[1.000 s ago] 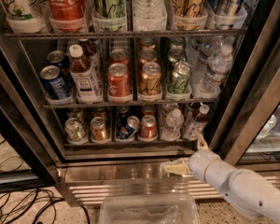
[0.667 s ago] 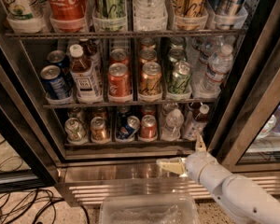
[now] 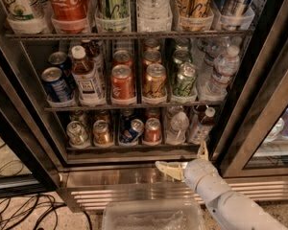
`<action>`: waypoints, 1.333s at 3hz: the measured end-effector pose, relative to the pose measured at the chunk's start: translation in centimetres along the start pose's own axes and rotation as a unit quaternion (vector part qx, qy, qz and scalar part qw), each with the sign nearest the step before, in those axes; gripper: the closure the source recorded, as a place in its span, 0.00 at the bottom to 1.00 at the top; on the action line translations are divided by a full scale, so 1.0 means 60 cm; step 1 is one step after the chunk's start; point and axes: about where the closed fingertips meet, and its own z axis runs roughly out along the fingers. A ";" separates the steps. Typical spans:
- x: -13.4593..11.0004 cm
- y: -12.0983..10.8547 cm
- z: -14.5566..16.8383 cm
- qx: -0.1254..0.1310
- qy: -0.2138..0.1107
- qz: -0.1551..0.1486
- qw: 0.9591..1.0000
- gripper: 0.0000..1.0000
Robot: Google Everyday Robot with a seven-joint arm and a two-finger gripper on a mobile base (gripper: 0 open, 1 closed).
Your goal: Pick water bottle from bottom shelf of fridge
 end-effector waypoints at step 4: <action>-0.014 -0.010 0.056 0.026 -0.049 -0.015 0.998 0.00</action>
Offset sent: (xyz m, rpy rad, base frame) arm 0.0032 0.0006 -0.0008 -0.0150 -0.0378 -0.0105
